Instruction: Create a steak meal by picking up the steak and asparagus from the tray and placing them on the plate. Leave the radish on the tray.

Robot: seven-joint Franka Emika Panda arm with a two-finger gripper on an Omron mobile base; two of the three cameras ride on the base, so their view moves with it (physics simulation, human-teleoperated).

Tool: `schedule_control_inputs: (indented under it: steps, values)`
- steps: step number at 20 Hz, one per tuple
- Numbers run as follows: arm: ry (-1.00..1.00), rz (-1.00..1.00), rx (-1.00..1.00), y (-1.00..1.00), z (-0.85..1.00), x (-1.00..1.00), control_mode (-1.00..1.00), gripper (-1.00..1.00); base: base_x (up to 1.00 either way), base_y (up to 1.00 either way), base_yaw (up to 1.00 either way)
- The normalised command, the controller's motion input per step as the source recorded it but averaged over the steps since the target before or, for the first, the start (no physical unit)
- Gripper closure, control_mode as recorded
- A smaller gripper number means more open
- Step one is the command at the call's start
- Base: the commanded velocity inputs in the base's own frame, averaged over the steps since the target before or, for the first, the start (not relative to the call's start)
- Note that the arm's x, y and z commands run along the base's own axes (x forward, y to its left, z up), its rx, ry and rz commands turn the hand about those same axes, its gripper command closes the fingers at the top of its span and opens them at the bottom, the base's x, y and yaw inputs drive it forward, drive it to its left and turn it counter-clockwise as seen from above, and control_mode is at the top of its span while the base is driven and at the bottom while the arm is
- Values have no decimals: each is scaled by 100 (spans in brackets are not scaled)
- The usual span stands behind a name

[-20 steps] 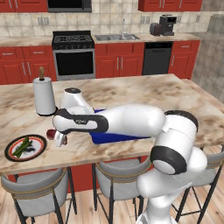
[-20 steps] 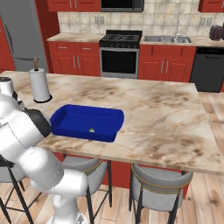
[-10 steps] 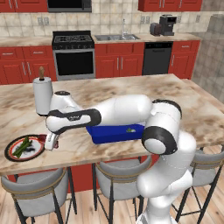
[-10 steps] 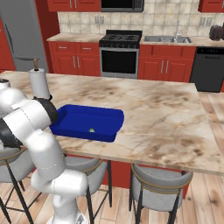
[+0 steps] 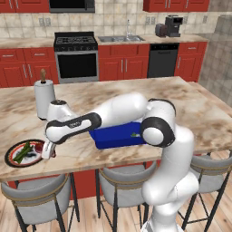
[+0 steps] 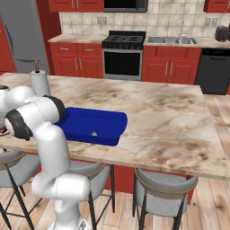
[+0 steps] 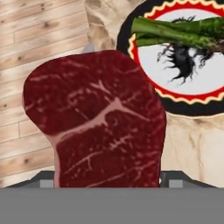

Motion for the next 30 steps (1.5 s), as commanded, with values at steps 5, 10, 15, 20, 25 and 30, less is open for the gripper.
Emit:
schedule_control_inputs:
  steps: [5, 10, 15, 20, 25, 30]
  values:
    - [0, 0, 0, 18, -15, 25, -100, 100, 0, 0, 0]
    - [0, 0, 0, 20, -17, 31, -100, 100, 0, 0, 0]
    - [0, 0, -1, 29, -22, 34, -100, 100, 0, 0, 0]
    - [0, 0, -2, 33, -19, 30, -100, 100, 0, 0, 0]
    - [0, 0, 0, 19, -13, 29, -100, 100, 0, 0, 0]
    - [0, 0, 0, 9, -15, 27, -100, 100, 0, 0, 0]
